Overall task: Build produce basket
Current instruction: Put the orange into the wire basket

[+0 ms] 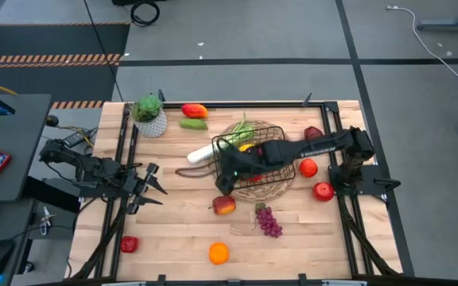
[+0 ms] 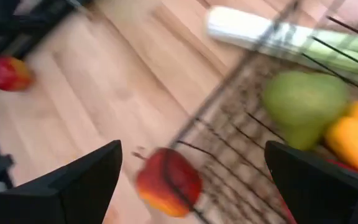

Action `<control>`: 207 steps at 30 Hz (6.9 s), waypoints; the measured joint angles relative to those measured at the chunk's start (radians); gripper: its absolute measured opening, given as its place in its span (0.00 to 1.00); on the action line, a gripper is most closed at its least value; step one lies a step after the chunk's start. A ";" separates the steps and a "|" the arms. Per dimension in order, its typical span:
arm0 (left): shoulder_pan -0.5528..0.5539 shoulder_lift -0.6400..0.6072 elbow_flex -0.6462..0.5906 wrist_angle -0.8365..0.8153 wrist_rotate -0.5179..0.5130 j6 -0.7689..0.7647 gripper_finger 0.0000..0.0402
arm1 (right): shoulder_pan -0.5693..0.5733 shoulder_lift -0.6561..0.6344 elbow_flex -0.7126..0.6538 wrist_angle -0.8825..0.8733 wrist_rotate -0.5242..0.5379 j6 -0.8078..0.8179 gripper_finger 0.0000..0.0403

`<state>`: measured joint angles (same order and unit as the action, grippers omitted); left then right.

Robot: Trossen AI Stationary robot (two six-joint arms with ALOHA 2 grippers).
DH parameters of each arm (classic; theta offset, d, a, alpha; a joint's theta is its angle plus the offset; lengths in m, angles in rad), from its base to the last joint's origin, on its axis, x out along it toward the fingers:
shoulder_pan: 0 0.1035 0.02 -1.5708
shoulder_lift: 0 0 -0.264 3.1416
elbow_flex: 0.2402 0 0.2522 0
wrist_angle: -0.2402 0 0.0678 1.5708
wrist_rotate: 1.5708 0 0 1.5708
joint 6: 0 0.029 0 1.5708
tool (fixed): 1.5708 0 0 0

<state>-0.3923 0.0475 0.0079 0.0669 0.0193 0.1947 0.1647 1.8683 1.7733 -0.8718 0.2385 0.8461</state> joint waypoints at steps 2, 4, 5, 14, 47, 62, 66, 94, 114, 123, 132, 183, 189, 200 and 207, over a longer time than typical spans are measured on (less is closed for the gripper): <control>0.000 0.000 0.000 0.000 0.000 0.000 0.43 | 0.046 0.001 0.000 0.044 0.055 0.011 0.99; 0.000 0.000 0.000 0.000 0.000 0.000 0.43 | 0.095 0.007 0.000 0.083 0.107 0.008 0.99; 0.000 0.000 0.000 0.000 0.000 0.000 0.43 | 0.118 0.012 0.000 0.100 0.125 0.000 0.99; 0.001 0.010 0.000 -0.002 0.001 0.000 0.43 | 0.222 0.101 0.011 0.285 0.128 -0.100 0.99; 0.002 0.051 0.000 -0.006 0.003 0.000 0.43 | 0.289 0.194 -0.315 0.831 -0.194 -0.559 0.99; 0.002 0.050 0.000 -0.007 0.003 0.000 0.43 | 0.384 0.346 -0.371 1.189 0.030 -0.753 0.99; 0.002 0.051 0.000 -0.007 0.003 0.000 0.43 | 0.381 0.359 -0.371 1.175 0.054 -0.776 0.99; 0.002 0.051 0.000 -0.013 0.003 0.000 0.43 | 0.356 0.347 -0.371 1.024 0.022 -0.708 0.76; 0.002 0.051 0.000 -0.013 0.003 0.000 0.43 | 0.240 -0.103 -0.370 0.688 0.036 -0.180 0.80; 0.002 0.051 0.000 -0.013 0.002 0.000 0.43 | 0.177 -0.143 -0.370 0.637 -0.036 0.131 0.80; 0.002 0.051 0.000 -0.013 0.002 0.000 0.43 | 0.143 -0.139 -0.370 0.590 -0.100 0.212 0.80; 0.002 0.051 0.000 -0.013 0.003 0.000 0.43 | 0.168 -0.134 -0.370 0.532 -0.004 -1.618 0.83; 0.002 0.051 0.000 -0.013 0.003 0.000 0.43 | 0.167 -0.164 -0.370 0.573 -0.119 -1.480 0.83; 0.002 0.051 0.000 -0.013 0.003 0.000 0.43 | 0.132 -0.222 -0.369 0.613 -0.181 -0.757 0.83; 0.002 0.051 0.000 -0.013 0.003 0.000 0.43 | 0.080 -0.221 -0.369 0.601 -0.181 -0.198 0.83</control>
<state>-0.3904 0.0980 0.0080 0.0536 0.0219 0.1944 0.2447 1.6474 1.4040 -0.2707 0.0574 0.6478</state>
